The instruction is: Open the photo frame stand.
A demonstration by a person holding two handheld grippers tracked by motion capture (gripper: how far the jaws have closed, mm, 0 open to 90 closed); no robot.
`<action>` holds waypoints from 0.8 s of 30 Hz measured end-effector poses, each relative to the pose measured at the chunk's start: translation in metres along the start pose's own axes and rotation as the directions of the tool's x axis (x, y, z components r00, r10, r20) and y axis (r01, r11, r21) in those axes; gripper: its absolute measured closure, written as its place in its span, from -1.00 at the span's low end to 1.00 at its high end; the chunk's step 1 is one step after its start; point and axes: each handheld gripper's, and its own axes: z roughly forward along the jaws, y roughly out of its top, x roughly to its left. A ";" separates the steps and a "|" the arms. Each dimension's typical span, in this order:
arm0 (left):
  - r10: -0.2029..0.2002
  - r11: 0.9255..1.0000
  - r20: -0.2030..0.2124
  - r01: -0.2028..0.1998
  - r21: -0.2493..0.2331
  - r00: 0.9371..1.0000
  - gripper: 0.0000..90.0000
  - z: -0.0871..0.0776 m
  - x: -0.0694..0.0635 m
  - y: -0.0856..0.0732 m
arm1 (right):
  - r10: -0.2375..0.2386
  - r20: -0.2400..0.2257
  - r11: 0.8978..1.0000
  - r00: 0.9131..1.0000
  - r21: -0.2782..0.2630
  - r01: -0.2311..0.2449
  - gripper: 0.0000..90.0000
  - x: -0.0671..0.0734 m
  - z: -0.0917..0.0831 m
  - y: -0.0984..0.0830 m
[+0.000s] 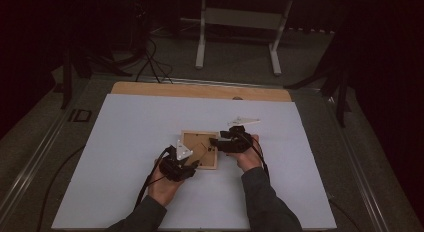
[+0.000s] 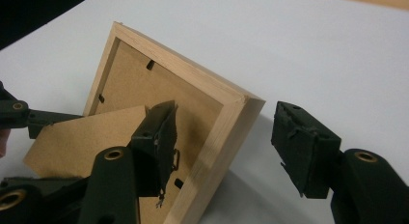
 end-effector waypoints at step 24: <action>-0.100 0.995 0.162 0.099 0.019 0.982 0.30 -0.005 0.014 -0.002 | -0.021 -0.102 1.000 0.995 0.010 0.022 -0.07 -0.001 0.002 0.003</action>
